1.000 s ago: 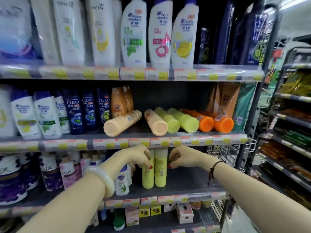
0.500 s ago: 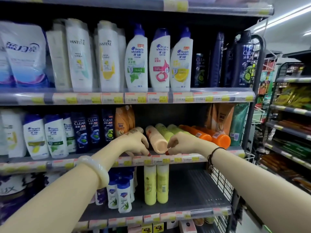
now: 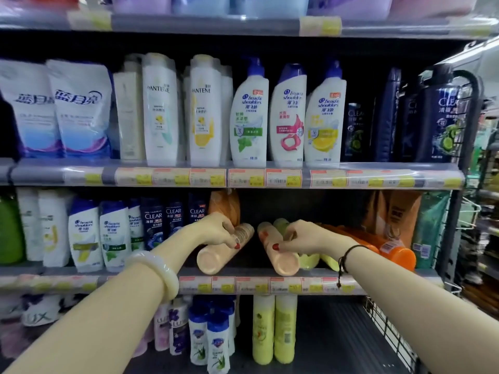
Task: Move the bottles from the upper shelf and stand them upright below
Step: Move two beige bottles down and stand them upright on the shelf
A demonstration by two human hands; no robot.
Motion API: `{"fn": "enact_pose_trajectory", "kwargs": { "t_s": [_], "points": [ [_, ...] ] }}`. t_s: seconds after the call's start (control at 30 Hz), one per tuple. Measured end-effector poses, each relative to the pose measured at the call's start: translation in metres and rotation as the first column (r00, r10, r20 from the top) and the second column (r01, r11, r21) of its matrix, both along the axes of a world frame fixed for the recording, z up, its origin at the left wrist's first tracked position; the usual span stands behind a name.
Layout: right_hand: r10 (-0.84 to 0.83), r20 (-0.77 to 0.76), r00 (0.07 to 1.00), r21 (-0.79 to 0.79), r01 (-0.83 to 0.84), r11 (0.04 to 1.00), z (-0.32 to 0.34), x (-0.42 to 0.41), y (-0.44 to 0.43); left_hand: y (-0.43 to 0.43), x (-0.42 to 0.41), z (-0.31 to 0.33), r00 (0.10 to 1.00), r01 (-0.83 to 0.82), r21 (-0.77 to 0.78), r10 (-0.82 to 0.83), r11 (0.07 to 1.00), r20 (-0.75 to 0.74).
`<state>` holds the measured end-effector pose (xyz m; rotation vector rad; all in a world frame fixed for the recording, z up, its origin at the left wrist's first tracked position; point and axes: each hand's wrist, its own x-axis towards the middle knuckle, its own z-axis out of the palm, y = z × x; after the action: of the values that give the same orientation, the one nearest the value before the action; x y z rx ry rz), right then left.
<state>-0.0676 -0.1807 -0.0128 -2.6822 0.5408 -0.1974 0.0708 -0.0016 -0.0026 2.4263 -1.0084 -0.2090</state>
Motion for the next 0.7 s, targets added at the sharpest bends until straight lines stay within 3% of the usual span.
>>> {"fn": "enact_pose_trajectory", "kwargs": {
  "t_s": [0.2, 0.4, 0.57, 0.7],
  "points": [
    [0.002, 0.015, 1.000, -0.039, -0.001, 0.999, -0.013, 0.016, -0.007, -0.005, 0.013, -0.016, 0.992, -0.039, -0.062, 0.032, 0.997, -0.120],
    [-0.040, 0.009, 0.999, 0.023, 0.040, 0.999, -0.020, 0.024, 0.001, -0.006, 0.028, -0.025, 0.979, -0.033, -0.118, 0.009, 0.992, -0.205],
    [-0.142, 0.195, 0.970, 0.275, 0.085, 0.958, -0.036, 0.032, 0.018, -0.009, 0.032, -0.047, 0.893, -0.061, -0.314, -0.089, 0.947, -0.441],
    [-0.240, 0.269, 0.933, 0.377, 0.127, 0.918, -0.043, 0.035, 0.027, -0.017, 0.023, -0.058, 0.859, -0.136, -0.438, -0.115, 0.889, -0.499]
  ]
}}
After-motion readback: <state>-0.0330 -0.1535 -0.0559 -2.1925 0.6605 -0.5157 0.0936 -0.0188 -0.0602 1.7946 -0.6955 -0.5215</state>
